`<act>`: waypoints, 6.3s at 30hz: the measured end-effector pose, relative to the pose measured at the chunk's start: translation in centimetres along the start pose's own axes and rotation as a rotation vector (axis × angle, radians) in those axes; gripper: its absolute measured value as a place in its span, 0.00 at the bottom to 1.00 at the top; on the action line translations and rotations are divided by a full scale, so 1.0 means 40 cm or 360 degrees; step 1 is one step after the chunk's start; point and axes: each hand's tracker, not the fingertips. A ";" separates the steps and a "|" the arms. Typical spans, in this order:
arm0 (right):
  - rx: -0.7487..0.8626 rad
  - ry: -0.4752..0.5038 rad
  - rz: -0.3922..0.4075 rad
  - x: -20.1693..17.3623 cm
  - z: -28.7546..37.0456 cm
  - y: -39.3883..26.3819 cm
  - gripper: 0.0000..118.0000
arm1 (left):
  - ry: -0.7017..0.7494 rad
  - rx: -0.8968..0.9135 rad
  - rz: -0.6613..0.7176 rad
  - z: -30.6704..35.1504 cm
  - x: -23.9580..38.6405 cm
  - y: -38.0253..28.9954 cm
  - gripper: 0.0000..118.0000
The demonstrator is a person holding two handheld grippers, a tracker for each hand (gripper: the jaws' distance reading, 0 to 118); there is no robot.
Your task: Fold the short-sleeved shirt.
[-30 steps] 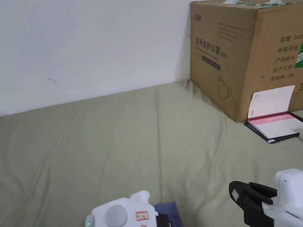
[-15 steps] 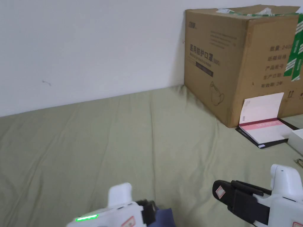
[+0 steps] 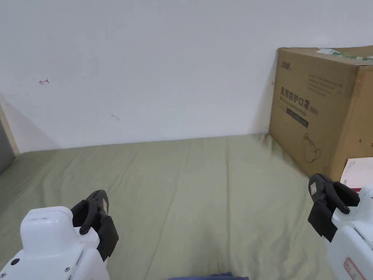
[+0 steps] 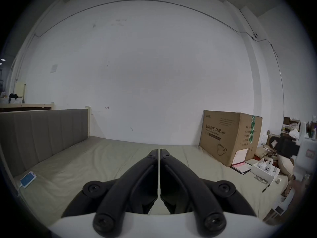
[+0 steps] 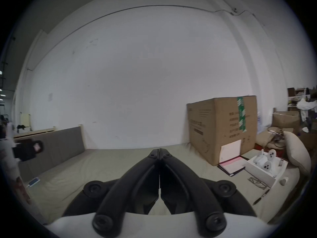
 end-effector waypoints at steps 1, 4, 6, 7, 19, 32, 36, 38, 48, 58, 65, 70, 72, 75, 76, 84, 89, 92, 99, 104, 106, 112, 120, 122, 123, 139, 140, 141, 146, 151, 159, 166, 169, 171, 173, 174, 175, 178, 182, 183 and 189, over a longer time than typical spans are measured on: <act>-0.0014 0.0011 0.0027 -0.003 -0.003 -0.008 0.00 | 0.0005 0.0002 0.0001 0.008 -0.001 -0.007 0.00; -0.0006 -0.0011 0.0161 -0.008 0.002 -0.027 0.00 | 0.0110 -0.0010 -0.0073 0.008 0.001 -0.031 0.00; -0.0031 -0.0011 0.0141 -0.005 0.005 -0.027 0.00 | 0.0110 -0.0042 -0.0044 -0.001 -0.005 -0.038 0.00; -0.0044 -0.0016 0.0127 -0.002 0.006 -0.028 0.00 | 0.0104 -0.0054 -0.0029 -0.005 -0.004 -0.042 0.00; -0.0325 0.0499 -0.0447 0.043 -0.008 0.031 0.00 | 0.0012 -0.0237 -0.0017 0.003 -0.011 -0.054 0.00; -0.1715 0.0389 0.0056 -0.034 -0.280 -0.511 0.00 | -0.0121 -0.0851 0.0253 -0.094 -0.128 -0.214 0.00; -0.1843 0.0353 -0.0002 -0.016 -0.297 -0.573 0.00 | -0.0476 -0.1265 0.0874 -0.197 -0.235 -0.315 0.04; -0.1796 0.0352 -0.0020 -0.011 -0.293 -0.561 0.00 | -0.0671 -0.1425 0.1313 -0.246 -0.290 -0.402 0.22; -0.1808 0.0375 0.0004 -0.004 -0.284 -0.559 0.00 | -0.0987 -0.1741 0.1924 -0.374 -0.295 -0.746 1.00; -0.1797 0.0362 -0.0120 0.019 -0.279 -0.569 0.00 | -0.1313 -0.1669 0.2030 -0.424 -0.205 -0.797 0.98; -0.1806 0.0358 -0.0239 0.033 -0.279 -0.565 0.00 | -0.0872 -0.1761 0.1502 -0.378 -0.199 -0.748 0.17; -0.1772 0.0332 -0.0258 0.026 -0.242 -0.501 0.00 | -0.0872 -0.1665 0.1482 -0.352 -0.209 -0.656 0.16; -0.1745 0.0359 -0.0269 0.020 -0.212 -0.461 0.00 | -0.0896 -0.1537 0.1403 -0.334 -0.241 -0.579 0.16; -0.1713 0.0395 -0.0213 0.005 -0.171 -0.407 0.00 | -0.0850 -0.1465 0.1269 -0.318 -0.355 -0.472 0.16; -0.1700 0.0406 -0.0178 -0.003 -0.163 -0.392 0.00 | -0.0843 -0.1468 0.1260 -0.314 -0.399 -0.445 0.16; -0.1673 0.0440 -0.0112 -0.063 -0.131 -0.314 0.00 | -0.0276 -0.1643 0.0798 -0.262 -0.834 -0.261 0.16; -0.1686 0.0424 -0.0063 -0.108 -0.139 -0.310 0.00 | 0.0016 -0.1743 0.0664 -0.250 -1.038 -0.178 0.16; -0.1722 0.0457 -0.0064 -0.129 -0.146 -0.316 0.00 | 0.0103 -0.1764 0.0693 -0.242 -1.110 -0.156 0.24; -0.1734 0.0523 -0.0075 -0.171 -0.154 -0.301 0.00 | 0.0308 -0.1746 0.0683 -0.178 -1.152 -0.107 0.95; -0.1710 0.0526 -0.0105 -0.158 -0.152 -0.283 0.00 | 0.0447 -0.1677 0.0503 -0.176 -1.040 -0.106 0.95; -0.1678 0.0519 -0.0105 -0.153 -0.144 -0.272 0.00 | 0.0412 -0.1575 0.0434 -0.179 -0.909 -0.109 0.90; -0.1555 0.0495 -0.0139 -0.116 -0.125 -0.218 0.00 | -0.0106 -0.1360 0.0544 -0.190 -0.532 -0.172 0.09; -0.0969 0.0521 -0.0202 -0.084 -0.051 -0.040 0.00 | -0.0430 -0.0780 0.0429 -0.130 -0.123 -0.083 0.00; -0.0699 0.0508 -0.0196 -0.085 -0.023 0.022 0.00 | -0.0344 -0.0593 0.0295 -0.112 -0.063 -0.027 0.00; -0.0558 0.0496 -0.0173 -0.088 -0.007 0.050 0.00 | -0.0295 -0.0466 0.0190 -0.099 -0.033 0.000 0.00; -0.0068 0.0133 0.0083 -0.054 0.073 0.037 0.05 | 0.0107 0.0025 -0.0187 0.067 0.113 0.011 0.01; -0.0075 0.0112 0.0095 -0.060 0.074 0.039 0.24 | 0.0127 0.0028 -0.0191 0.069 0.111 0.011 0.18; -0.0084 0.0122 0.0090 -0.059 0.074 0.040 0.34 | 0.0142 0.0028 -0.0181 0.070 0.109 0.012 0.26; -0.0119 0.0103 0.0088 -0.059 0.074 0.038 0.66 | 0.0150 -0.0005 -0.0128 0.070 0.096 0.019 0.96; -0.0080 0.0096 0.0061 -0.060 0.089 0.034 1.00 | 0.0174 0.0056 -0.0137 0.080 0.097 0.028 0.95; -0.0050 0.0109 0.0138 -0.087 0.099 0.052 1.00 | 0.0198 0.0003 -0.0101 0.061 0.081 0.032 0.95; -0.0061 0.0137 0.0146 -0.100 0.089 0.056 1.00 | 0.0139 0.0000 -0.0116 0.058 0.078 0.048 0.95; -0.0075 0.0153 0.0128 -0.101 0.086 0.057 1.00 | 0.0120 -0.0044 -0.0112 0.053 0.072 0.049 0.95; -0.0086 0.0161 0.0128 -0.105 0.084 0.057 1.00 | 0.0094 -0.0081 -0.0077 0.049 0.065 0.049 0.95; -0.0095 0.0163 0.0133 -0.109 0.083 0.056 1.00 | 0.0096 -0.0096 -0.0053 0.048 0.061 0.048 0.95; -0.0101 0.0161 0.0136 -0.112 0.083 0.055 1.00 | 0.0108 -0.0103 -0.0047 0.048 0.060 0.047 0.95; -0.0105 0.0165 0.0137 -0.114 0.083 0.053 1.00 | 0.0111 -0.0109 -0.0046 0.046 0.058 0.047 0.95; -0.0112 0.0176 0.0141 -0.118 0.085 0.048 1.00 | 0.0107 -0.0110 -0.0052 0.046 0.054 0.046 0.95; -0.0122 0.0185 0.0148 -0.124 0.088 0.046 1.00 | 0.0117 -0.0104 -0.0059 0.054 0.056 0.036 0.94; -0.0130 0.0188 0.0149 -0.126 0.086 0.045 1.00 | 0.0088 -0.0097 -0.0037 0.054 0.054 0.036 0.94; -0.0158 0.0185 0.0158 -0.129 0.086 0.038 1.00 | 0.0070 -0.0168 0.0029 0.042 0.053 0.030 0.94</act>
